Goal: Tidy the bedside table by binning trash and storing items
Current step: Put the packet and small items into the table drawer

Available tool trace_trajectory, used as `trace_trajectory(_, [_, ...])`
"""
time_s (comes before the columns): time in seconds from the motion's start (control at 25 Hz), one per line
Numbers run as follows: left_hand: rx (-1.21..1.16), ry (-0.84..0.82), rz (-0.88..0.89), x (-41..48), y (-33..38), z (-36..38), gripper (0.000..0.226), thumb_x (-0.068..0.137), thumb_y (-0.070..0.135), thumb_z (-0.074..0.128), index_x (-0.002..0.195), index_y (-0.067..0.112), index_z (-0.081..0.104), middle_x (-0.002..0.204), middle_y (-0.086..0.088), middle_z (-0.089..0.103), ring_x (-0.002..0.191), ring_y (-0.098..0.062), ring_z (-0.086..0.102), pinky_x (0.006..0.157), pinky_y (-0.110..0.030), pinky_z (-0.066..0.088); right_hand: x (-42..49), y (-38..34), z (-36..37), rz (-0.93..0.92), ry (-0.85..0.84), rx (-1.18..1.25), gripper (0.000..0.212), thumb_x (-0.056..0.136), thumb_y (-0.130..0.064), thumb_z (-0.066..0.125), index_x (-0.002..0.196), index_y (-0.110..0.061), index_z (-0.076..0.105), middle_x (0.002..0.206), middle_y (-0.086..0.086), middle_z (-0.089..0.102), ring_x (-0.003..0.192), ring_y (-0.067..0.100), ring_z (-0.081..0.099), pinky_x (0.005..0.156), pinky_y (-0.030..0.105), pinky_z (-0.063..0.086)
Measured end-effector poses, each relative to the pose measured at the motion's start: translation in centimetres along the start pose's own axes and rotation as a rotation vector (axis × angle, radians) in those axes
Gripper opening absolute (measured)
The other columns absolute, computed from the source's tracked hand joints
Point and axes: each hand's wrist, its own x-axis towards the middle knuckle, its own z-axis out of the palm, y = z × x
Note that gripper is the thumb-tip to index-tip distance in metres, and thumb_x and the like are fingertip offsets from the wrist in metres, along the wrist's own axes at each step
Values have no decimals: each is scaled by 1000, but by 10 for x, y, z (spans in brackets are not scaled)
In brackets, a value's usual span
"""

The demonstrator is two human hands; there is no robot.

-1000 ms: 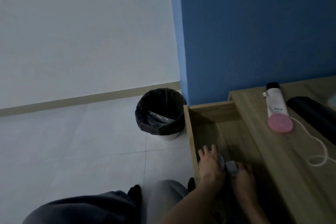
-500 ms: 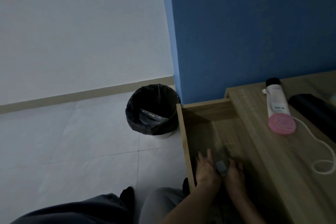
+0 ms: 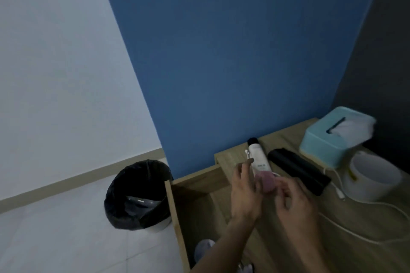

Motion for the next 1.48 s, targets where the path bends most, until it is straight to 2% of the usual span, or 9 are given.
trace_trajectory(0.12, [42,-191,-134,15,11,16,53,92,19,52,141,23,32,146,-4,31,127,-23,42,105,-33,41,37,-9,-38,25,209,-88,26,73,8,63,99,2,63,98,23,63,90,35,60,78,36,47])
trace_trajectory(0.24, [93,-275,-219,19,9,28,52,93,24,52,140,23,31,148,-5,29,130,-26,37,108,-41,38,64,19,-39,229,-29,-271,36,80,-4,61,115,5,56,118,29,57,110,42,52,91,45,43])
trace_trajectory(0.36, [378,-355,-166,20,0,35,45,93,23,50,136,24,39,146,-4,30,127,-27,36,107,-38,37,75,41,-32,252,-276,-459,53,89,-26,52,137,-7,37,142,19,41,130,35,36,107,42,33])
trace_trajectory(0.52, [411,-301,-141,15,-6,37,33,90,35,48,120,23,52,130,-4,41,119,-24,40,101,-38,40,72,43,-25,343,-332,-439,59,82,-36,60,132,-15,35,140,17,38,128,33,34,102,40,35])
trace_trajectory(0.68, [448,-281,-72,9,-16,34,31,84,32,52,111,19,51,121,-3,48,113,-26,42,94,-37,41,67,41,-17,435,-317,-256,60,74,-25,69,120,-10,34,125,18,52,110,33,53,88,38,47])
trace_trajectory(0.8, [360,-251,-92,2,-15,25,40,78,34,58,114,22,46,117,2,45,111,-22,42,95,-34,41,61,35,-20,483,-216,-223,58,77,-22,68,124,-6,36,126,24,50,114,37,49,92,40,43])
trace_trajectory(1.0, [241,1,-152,-15,-18,-5,59,73,35,70,124,31,40,124,11,39,114,-8,40,98,-24,42,46,-23,-34,302,-6,-78,59,79,-22,67,127,-6,37,133,25,40,118,39,41,86,41,42])
trace_trajectory(1.24, [173,275,-399,-35,-39,-47,48,75,43,68,114,27,44,116,7,43,107,-12,47,91,-27,46,-11,-105,12,78,-233,58,57,81,-24,64,128,-6,37,130,22,44,115,34,46,77,29,36])
trace_trajectory(1.48, [202,166,-587,-44,-101,-69,23,90,23,54,111,18,53,122,-2,46,107,-19,52,94,-32,47,-59,-96,100,313,-483,-17,59,83,-23,62,131,-7,34,133,22,44,118,37,47,95,40,42])
